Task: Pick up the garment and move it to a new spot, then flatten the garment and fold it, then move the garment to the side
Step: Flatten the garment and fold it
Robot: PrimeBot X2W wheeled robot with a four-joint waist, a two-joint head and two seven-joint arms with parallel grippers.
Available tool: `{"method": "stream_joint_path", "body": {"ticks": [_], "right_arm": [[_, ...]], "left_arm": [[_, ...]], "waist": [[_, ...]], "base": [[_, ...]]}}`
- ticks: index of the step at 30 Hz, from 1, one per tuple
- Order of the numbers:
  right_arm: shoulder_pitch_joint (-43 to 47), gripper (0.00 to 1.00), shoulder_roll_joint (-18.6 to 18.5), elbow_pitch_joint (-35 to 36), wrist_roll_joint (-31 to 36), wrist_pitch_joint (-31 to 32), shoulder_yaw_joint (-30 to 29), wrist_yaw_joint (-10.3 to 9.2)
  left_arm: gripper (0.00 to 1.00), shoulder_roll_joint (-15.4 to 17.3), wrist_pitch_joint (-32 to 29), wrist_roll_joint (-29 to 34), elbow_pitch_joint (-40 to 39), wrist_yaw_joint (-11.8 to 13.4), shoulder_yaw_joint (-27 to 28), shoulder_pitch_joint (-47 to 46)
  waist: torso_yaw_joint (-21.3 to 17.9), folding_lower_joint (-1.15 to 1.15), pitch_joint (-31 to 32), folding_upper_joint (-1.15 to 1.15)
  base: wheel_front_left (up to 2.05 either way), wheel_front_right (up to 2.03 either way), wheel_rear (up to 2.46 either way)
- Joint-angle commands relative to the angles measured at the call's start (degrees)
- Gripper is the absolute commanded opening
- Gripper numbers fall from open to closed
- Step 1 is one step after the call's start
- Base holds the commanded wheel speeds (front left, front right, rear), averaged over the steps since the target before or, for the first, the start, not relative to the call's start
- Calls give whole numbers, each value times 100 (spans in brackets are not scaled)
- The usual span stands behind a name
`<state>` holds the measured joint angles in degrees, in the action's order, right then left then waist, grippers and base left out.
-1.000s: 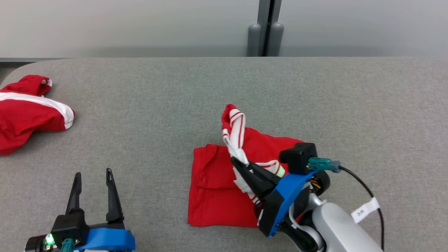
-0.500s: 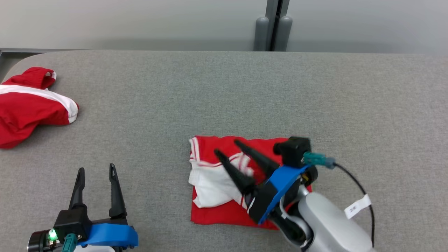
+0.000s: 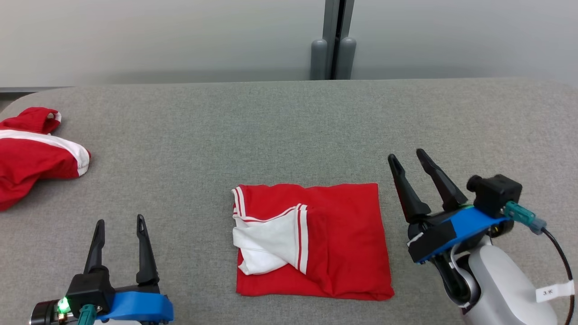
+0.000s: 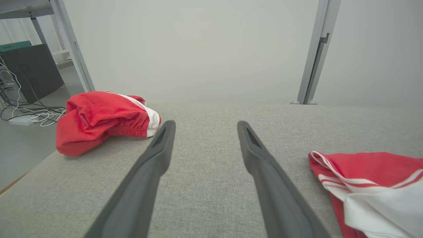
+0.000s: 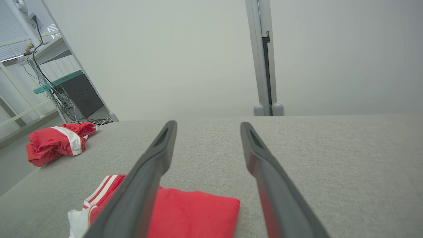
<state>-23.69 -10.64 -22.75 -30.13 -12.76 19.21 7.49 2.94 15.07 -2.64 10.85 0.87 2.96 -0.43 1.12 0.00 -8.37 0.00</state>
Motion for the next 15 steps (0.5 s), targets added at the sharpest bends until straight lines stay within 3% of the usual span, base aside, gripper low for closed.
{"method": "stream_joint_path", "body": {"ticks": [1,10,11,12,13,15], "right_arm": [[153,100,-36,-17,49,-49,-94,1],[468,100,18,-323,234,-68,-96,1],[442,42,29,-403,278,-44,-38,1],[389,34,65,-466,280,-54,4,1],[336,0,99,-559,260,-29,83,1],[195,0,119,-753,322,-16,247,1]], "left_arm": [[100,-8,14,18,-22,-25,26,0],[100,-8,14,36,-4,-69,47,63],[100,-7,14,34,2,-72,33,62],[100,-8,13,32,7,-74,17,53],[100,-8,14,26,7,-75,3,39],[100,-8,13,13,14,-73,-30,-1]], "waist": [[-22,0,22,0],[-56,0,49,0],[-42,0,47,0],[-25,0,41,0],[-6,0,27,0],[41,0,4,0]], "base": [[0,0,0],[0,0,0],[0,0,0],[0,0,0],[0,0,0],[0,0,0]]}}
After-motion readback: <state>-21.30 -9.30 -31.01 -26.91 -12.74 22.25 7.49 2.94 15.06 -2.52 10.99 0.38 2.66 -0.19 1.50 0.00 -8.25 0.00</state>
